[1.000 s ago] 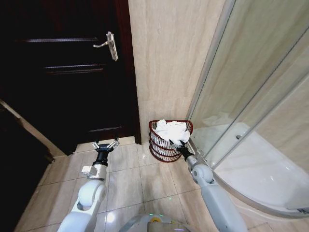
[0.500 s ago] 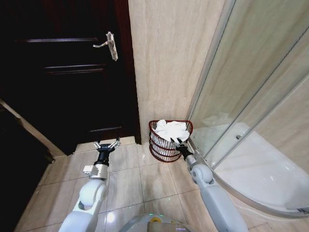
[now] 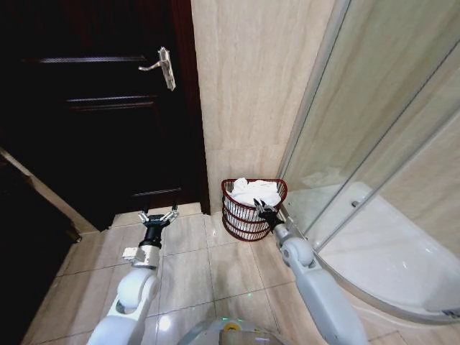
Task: Discard the used towel into the hamper.
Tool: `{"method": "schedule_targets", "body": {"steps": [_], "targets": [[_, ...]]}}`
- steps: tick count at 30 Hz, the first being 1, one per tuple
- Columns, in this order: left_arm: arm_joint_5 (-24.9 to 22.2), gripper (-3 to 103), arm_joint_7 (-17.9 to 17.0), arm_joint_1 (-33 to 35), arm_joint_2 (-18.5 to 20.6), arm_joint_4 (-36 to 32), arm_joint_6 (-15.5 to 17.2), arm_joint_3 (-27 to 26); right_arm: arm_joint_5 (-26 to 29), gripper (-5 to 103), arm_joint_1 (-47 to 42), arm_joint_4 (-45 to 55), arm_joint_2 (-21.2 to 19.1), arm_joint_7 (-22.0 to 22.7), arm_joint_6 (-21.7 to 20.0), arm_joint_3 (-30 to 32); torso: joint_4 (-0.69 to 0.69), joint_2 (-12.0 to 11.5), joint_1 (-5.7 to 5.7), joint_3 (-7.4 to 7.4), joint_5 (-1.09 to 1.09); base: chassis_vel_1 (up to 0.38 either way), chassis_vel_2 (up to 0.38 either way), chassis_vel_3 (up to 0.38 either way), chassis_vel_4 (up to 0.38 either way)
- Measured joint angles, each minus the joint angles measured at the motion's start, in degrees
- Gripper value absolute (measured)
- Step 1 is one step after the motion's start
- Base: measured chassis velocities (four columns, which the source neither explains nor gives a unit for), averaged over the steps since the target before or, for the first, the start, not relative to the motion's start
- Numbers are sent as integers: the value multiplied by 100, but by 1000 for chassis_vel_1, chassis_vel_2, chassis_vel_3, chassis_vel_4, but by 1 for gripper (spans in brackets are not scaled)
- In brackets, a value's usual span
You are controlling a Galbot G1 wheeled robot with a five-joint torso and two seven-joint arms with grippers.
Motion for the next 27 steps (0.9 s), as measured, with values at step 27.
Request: {"method": "schedule_targets", "body": {"steps": [27], "targets": [[-111, 100, 94, 145, -7, 58, -153, -278, 115, 2, 2097, -1548, -357, 302, -1691, -322, 0, 0, 0, 0, 0, 0, 0, 0, 0]]}}
